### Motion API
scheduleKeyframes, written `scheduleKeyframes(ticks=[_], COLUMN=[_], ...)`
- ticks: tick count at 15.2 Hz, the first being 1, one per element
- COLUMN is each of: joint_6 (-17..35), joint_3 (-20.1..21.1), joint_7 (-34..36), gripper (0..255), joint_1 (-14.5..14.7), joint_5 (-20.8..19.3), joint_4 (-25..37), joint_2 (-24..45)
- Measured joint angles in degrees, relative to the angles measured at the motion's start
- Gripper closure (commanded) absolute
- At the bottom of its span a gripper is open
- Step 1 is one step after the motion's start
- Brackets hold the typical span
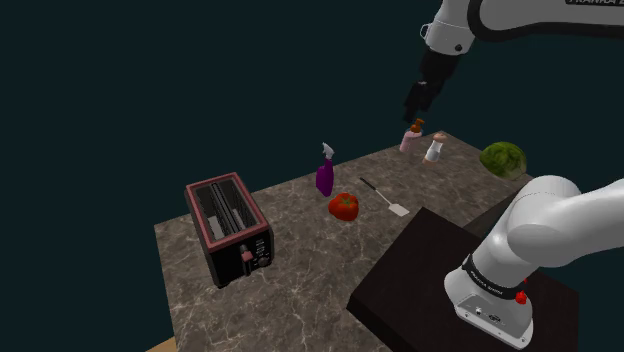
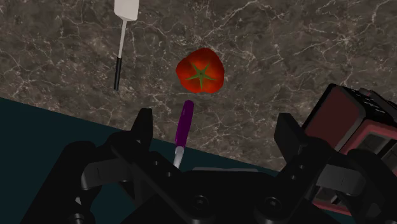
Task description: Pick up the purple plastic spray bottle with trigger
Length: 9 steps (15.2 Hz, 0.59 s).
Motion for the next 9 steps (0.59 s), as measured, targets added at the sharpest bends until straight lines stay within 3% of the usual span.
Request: scheduleKeyframes(ticks=[3,9], joint_6=[1.8,9.7], joint_3=[0.0,-0.9], joint_7=[0.3,0.6], gripper=[0,0], joint_1=[0.0,-0.4], joint_5=[0.0,-0.2], joint_4=[0.2,2.5], joint_2=[2.5,14.6])
